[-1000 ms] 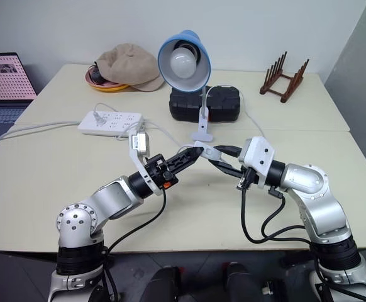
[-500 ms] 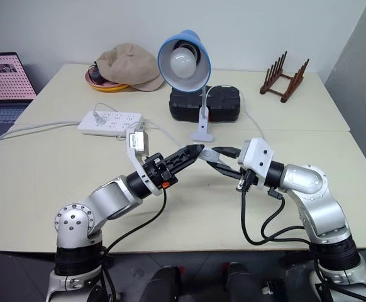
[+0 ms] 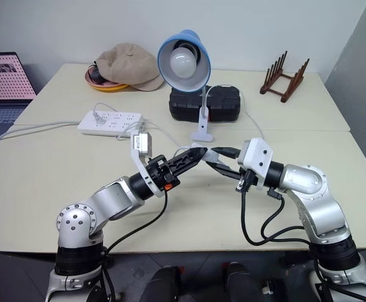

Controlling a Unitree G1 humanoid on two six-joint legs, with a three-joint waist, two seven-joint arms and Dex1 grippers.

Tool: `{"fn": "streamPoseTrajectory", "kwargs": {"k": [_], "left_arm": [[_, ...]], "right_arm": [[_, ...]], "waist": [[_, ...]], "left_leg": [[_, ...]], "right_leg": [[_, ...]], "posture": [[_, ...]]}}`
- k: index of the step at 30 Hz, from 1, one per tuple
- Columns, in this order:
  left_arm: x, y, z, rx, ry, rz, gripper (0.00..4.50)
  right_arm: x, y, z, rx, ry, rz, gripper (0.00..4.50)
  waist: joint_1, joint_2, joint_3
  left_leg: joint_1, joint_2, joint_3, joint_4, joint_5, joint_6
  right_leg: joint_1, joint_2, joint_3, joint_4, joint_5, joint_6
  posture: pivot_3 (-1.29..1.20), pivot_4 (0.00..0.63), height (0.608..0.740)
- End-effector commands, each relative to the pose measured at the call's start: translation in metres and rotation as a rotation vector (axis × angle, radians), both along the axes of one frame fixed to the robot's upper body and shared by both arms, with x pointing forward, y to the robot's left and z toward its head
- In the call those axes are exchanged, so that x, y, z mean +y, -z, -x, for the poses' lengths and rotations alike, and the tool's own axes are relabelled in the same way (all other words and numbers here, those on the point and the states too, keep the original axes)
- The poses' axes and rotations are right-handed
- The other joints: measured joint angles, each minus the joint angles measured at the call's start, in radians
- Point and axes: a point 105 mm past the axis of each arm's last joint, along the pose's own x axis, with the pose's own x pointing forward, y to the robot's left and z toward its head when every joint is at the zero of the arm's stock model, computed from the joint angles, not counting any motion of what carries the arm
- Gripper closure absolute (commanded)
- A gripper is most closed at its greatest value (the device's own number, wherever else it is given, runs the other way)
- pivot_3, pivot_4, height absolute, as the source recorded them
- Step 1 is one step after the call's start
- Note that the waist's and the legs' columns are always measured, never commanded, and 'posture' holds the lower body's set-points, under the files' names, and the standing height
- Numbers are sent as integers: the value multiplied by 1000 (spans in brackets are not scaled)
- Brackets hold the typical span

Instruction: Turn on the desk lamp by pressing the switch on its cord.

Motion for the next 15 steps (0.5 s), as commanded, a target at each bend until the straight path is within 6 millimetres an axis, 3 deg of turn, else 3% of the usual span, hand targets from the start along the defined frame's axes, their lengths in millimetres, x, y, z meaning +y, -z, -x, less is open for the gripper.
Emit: {"fn": "streamPoseTrajectory", "kwargs": {"k": [1, 5, 14, 15], "left_arm": [[-4, -15, 7, -56, 38, 46, 3419], [-3, -15, 9, -58, 42, 47, 3997], [-3, -14, 7, -77, 19, 21, 4013], [-3, -15, 8, -88, 22, 19, 3663]], "right_arm": [[-2, -10, 2, -49, 3, 1, 3455], [-2, -10, 2, -49, 5, 0, 3455], [-2, -7, 1, -43, 7, 4, 3455], [-2, -7, 0, -43, 7, 4, 3455]], "waist": [[0, 0, 0], [0, 0, 0], [0, 0, 0], [0, 0, 0]], "left_leg": [[0, 0, 0, 0, 0, 0], [0, 0, 0, 0, 0, 0], [-1, 0, 0, -1, 0, 0], [-1, 0, 0, -1, 0, 0]], "right_leg": [[0, 0, 0, 0, 0, 0], [0, 0, 0, 0, 0, 0], [0, 0, 0, -2, 0, 0], [0, 0, 0, -3, 0, 0]], "posture": [[0, 150, 740], [0, 150, 740], [0, 150, 740], [0, 150, 740]]}}
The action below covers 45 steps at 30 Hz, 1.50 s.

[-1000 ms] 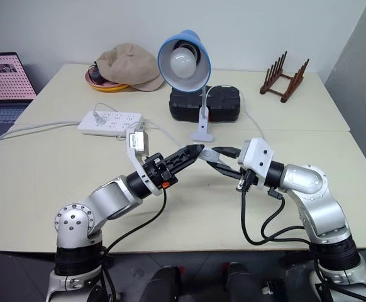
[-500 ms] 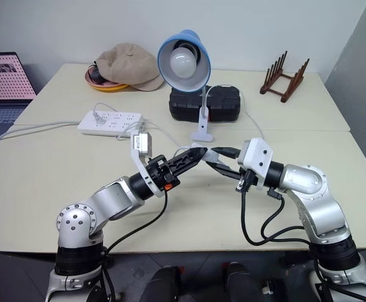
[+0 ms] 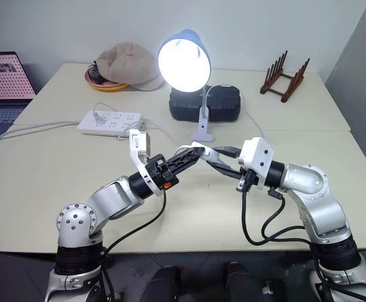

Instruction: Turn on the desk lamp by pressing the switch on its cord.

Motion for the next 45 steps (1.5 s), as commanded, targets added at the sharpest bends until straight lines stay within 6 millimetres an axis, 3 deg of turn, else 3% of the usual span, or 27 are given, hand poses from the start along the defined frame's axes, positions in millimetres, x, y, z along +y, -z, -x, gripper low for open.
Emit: {"fn": "streamPoseTrajectory", "kwargs": {"k": [1, 6, 10, 12, 17, 22, 27, 29, 35, 41, 45], "left_arm": [[-6, -16, 12, -104, 42, 13, 3312], [5, -10, 14, -90, 8, -47, 2316], [22, -6, 29, -114, -23, -135, 1496], [39, -7, 37, -165, -58, -247, 1120], [75, -25, 32, -337, -130, -518, 38], [97, -27, 33, -476, -51, -823, 38], [103, -22, 27, -547, -3, -932, 38], [104, -24, 22, -575, -4, -946, 0], [109, -40, 7, -636, -10, -944, 0], [131, -51, -9, -641, -31, -970, 0], [141, -48, -13, -631, -3, -986, 0]], "right_arm": [[-1, -6, 0, -34, 5, 2, 3455], [-2, -6, -10, -2, 16, -31, 3455], [-2, -1, -30, 31, 39, -61, 3455], [-1, 13, -52, 70, 67, -36, 3455], [-3, 48, -84, 147, 138, 99, 3455], [-9, 88, -98, 258, 151, 268, 3455], [-9, 95, -99, 307, 117, 299, 3455], [-13, 93, -97, 315, 106, 297, 2747], [-31, 63, -85, 276, 86, 278, 1537], [-49, 14, -52, 302, 46, 199, 64], [-56, -10, -31, 361, 20, 161, 64]], "waist": [[0, 0, 0], [0, 0, 0], [-6, 0, 0], [-9, 0, 0], [-6, 0, 1], [-3, 0, 1], [-3, 1, 2], [-3, 1, 2], [-2, 2, 2], [-2, 2, 2], [-6, 3, 3]], "left_leg": [[0, 0, 0, 0, 0, 0], [-1, 0, 0, -2, 0, 0], [0, 1, 1, -5, 0, 0], [0, 1, 1, -8, 0, 0], [1, 1, 1, -11, 0, 0], [-1, -1, 3, -12, 0, 0], [-2, 0, 4, -16, 0, -1], [-2, 1, 3, -16, 0, -1], [-4, 1, 3, -15, 0, -1], [-5, 1, 3, -16, 0, 0], [-7, 2, 3, -15, 0, 0]], "right_leg": [[0, 0, 0, 0, 0, 0], [0, 0, 0, -3, 0, 0], [0, 0, 0, -5, 0, 0], [0, 0, 0, -5, 0, 0], [-1, 0, -1, -6, -1, -1], [-3, -2, 0, -9, -1, -2], [-6, -1, 0, -8, -2, -2], [-7, -1, -1, -7, -2, -2], [-7, -1, -1, -7, 0, 1], [-11, 0, -2, -4, 0, 3], [-13, 0, -1, -3, 0, 3]], "posture": [[0, 150, 740], [0, 150, 740], [0, 150, 740], [0, 150, 740], [0, 150, 740], [0, 150, 740], [0, 150, 740], [0, 150, 740], [0, 150, 740], [0, 150, 740], [0, 150, 740]]}}
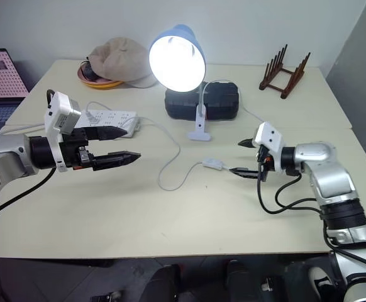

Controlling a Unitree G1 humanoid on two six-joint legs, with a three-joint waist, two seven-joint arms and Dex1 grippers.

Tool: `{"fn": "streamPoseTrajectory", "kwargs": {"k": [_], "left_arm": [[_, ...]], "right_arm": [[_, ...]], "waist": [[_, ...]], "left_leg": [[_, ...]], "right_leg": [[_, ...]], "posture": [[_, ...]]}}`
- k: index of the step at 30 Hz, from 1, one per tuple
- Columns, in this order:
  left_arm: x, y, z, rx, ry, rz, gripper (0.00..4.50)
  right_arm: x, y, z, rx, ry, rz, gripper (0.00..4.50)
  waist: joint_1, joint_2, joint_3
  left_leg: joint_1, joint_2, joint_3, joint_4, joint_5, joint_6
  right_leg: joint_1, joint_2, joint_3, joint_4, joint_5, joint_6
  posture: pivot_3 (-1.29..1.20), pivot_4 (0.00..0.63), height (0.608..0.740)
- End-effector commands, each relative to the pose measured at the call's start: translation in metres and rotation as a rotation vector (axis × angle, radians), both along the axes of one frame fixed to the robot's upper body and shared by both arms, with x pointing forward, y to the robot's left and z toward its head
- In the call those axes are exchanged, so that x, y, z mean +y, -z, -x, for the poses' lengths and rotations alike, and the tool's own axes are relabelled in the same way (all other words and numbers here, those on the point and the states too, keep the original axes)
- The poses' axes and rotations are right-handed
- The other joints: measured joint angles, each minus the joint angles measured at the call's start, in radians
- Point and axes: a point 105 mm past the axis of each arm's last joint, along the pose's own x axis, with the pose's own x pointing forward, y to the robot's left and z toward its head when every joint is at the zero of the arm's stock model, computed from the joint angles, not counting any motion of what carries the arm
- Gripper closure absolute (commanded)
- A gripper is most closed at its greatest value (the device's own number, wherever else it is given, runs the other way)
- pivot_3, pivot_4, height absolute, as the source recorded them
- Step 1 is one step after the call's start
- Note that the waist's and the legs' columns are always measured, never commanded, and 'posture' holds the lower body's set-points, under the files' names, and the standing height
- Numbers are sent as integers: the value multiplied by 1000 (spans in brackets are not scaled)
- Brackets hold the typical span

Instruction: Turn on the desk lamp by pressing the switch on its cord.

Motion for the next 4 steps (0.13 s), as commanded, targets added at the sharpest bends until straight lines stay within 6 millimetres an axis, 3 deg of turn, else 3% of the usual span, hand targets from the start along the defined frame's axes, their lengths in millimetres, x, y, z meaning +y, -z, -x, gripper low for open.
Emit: {"fn": "streamPoseTrajectory", "kwargs": {"k": [1, 4], "left_arm": [[9, -7, -1, -26, 21, -30, 0], [9, -4, -3, -13, 43, -39, 0]], "right_arm": [[-3, -27, 20, 6, -31, -44, 64], [-8, -28, 25, 8, 5, -36, 64]], "waist": [[0, 0, 0], [1, 0, 0]], "left_leg": [[0, 0, 0, 0, 0, 0], [0, 0, 0, 0, 0, 0]], "right_leg": [[0, 0, 0, 0, 0, 0], [0, 0, 0, 0, 0, 0]], "posture": [[0, 150, 740], [0, 150, 740]]}}
